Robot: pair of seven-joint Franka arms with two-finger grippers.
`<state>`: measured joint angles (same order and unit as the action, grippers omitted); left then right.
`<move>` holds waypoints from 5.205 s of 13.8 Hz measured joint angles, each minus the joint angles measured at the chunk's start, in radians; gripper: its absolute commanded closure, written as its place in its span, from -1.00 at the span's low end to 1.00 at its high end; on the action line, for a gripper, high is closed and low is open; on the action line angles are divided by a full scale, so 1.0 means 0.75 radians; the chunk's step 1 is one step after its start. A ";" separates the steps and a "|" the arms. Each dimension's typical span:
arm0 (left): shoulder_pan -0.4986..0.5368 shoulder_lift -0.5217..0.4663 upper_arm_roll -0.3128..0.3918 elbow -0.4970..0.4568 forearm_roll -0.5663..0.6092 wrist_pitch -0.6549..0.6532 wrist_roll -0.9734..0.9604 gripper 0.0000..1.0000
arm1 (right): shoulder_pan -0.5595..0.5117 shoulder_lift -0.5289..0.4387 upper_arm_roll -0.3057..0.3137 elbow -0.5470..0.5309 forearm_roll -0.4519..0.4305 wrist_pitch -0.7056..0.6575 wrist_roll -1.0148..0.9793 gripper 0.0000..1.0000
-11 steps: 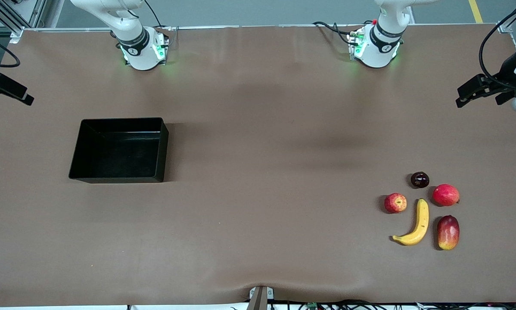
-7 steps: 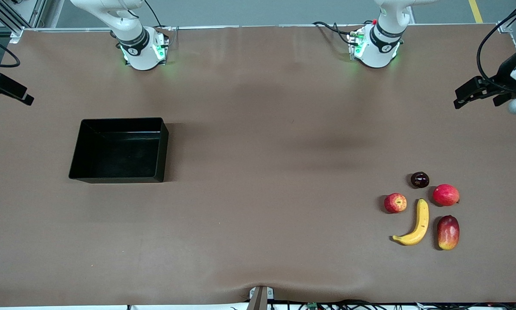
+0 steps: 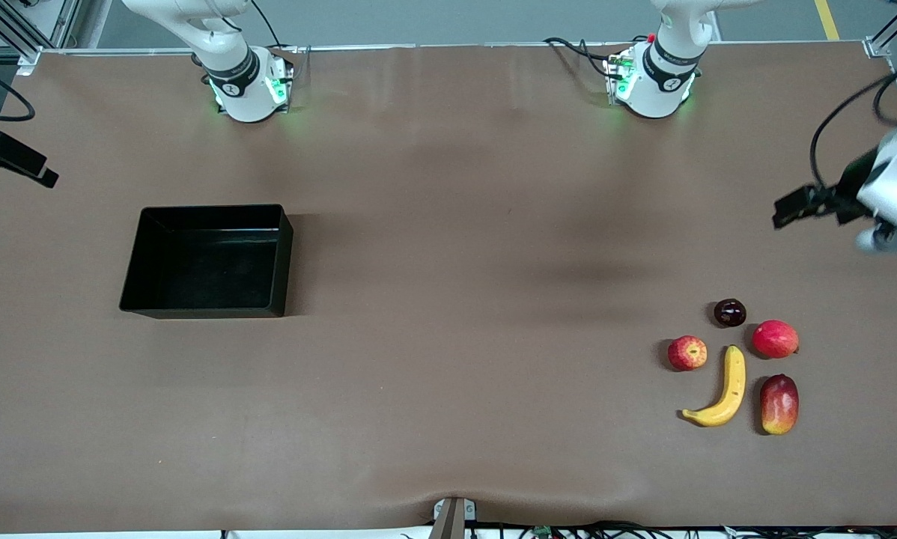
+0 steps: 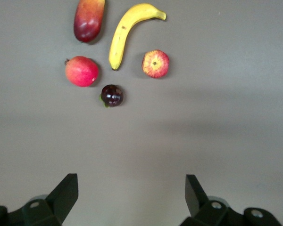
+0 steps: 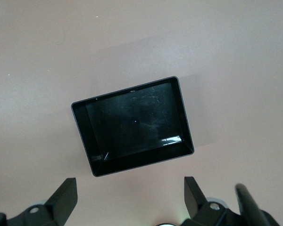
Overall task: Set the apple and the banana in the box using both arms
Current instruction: 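Move the left gripper toward the fruit cluster, then lower the left gripper over the red apple while the right gripper reaches the box, then grasp the red apple with the left gripper while the right gripper grips the box, then slide the box toward the fruit with the right gripper while the left gripper lifts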
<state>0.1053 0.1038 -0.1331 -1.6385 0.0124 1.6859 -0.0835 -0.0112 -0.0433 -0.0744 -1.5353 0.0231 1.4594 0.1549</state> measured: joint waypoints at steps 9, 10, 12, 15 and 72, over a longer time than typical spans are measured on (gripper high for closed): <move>-0.062 0.366 -0.036 -0.058 0.000 0.399 0.000 -1.00 | 0.000 0.116 0.000 0.005 0.000 0.025 0.000 -1.00; -0.068 0.387 -0.036 -0.058 0.000 0.438 0.000 -1.00 | 0.000 0.120 0.001 0.009 -0.001 0.024 0.000 -1.00; -0.084 0.443 -0.036 -0.059 0.002 0.542 0.000 -1.00 | -0.003 0.156 -0.001 0.007 -0.005 0.023 -0.017 -1.00; -0.089 0.563 -0.035 -0.057 0.093 0.713 0.003 -1.00 | -0.020 0.321 -0.003 0.000 -0.066 0.114 -0.139 -1.00; -0.054 0.404 -0.056 0.036 0.196 0.486 -0.045 1.00 | 0.694 0.701 0.033 -0.203 0.606 0.819 0.346 1.00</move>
<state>0.0649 0.4067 -0.1747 -1.6112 0.1593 2.0501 -0.1175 0.5096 0.4825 -0.0494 -1.6876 0.4776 2.0736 0.4147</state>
